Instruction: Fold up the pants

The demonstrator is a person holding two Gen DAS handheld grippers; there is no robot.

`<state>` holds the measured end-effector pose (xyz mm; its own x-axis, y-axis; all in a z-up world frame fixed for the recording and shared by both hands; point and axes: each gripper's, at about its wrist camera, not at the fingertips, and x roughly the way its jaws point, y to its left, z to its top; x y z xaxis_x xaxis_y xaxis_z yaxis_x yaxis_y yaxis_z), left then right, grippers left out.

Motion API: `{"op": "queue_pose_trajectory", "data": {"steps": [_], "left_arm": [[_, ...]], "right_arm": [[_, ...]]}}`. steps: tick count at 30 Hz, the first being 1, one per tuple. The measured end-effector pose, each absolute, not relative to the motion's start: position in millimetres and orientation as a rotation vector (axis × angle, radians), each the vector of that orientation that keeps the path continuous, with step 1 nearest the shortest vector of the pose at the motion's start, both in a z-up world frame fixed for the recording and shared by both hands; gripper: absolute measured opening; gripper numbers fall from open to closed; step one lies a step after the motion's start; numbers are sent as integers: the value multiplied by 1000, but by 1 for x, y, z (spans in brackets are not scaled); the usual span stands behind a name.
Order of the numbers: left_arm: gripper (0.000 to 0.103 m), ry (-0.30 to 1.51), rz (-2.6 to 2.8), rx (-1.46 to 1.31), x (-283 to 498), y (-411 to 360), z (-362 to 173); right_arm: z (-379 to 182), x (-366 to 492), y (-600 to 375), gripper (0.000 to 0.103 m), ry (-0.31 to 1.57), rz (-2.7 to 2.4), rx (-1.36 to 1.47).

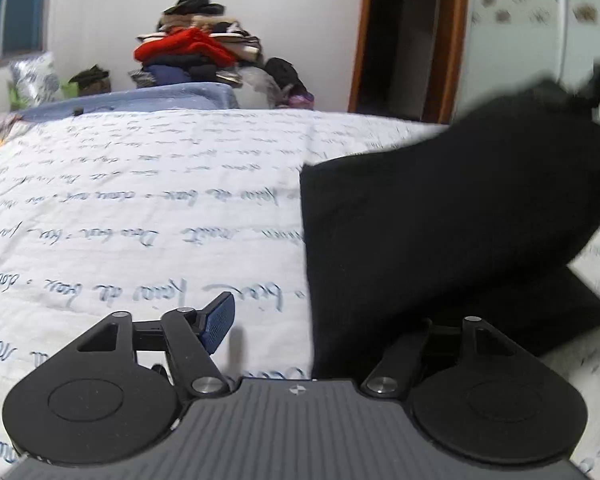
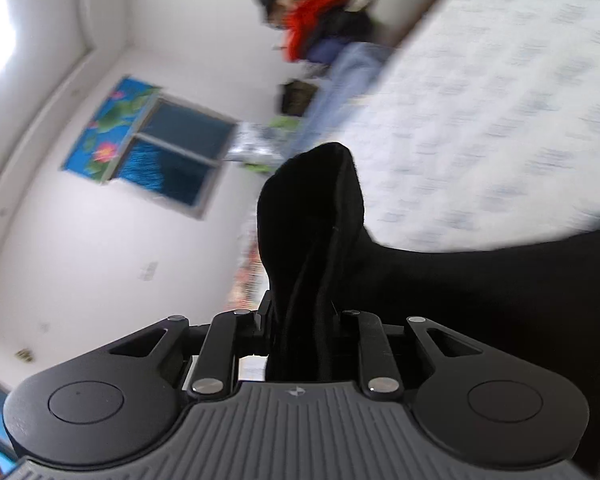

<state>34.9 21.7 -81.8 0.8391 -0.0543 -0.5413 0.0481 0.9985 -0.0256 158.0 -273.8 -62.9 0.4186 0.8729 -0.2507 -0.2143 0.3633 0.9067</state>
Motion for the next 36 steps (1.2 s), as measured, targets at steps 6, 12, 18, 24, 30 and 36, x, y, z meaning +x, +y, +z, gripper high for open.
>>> {"op": "queue_pose_trajectory", "data": {"steps": [6, 12, 18, 24, 30, 36], "left_arm": [[36, 583, -83, 96, 42, 5, -95], [16, 568, -93, 193, 39, -13, -98], [12, 596, -86, 199, 36, -17, -101], [11, 604, -67, 230, 32, -26, -97], [18, 587, -64, 240, 33, -28, -102], [37, 519, -75, 185, 12, -7, -81]], "right_arm": [[-178, 153, -318, 16, 1008, 610, 1045], [-165, 147, -315, 19, 945, 655, 1038], [-156, 147, -340, 19, 918, 636, 963], [-163, 140, -347, 15, 898, 634, 989], [-174, 149, -353, 15, 934, 605, 966], [-150, 129, -381, 28, 847, 517, 998]]}}
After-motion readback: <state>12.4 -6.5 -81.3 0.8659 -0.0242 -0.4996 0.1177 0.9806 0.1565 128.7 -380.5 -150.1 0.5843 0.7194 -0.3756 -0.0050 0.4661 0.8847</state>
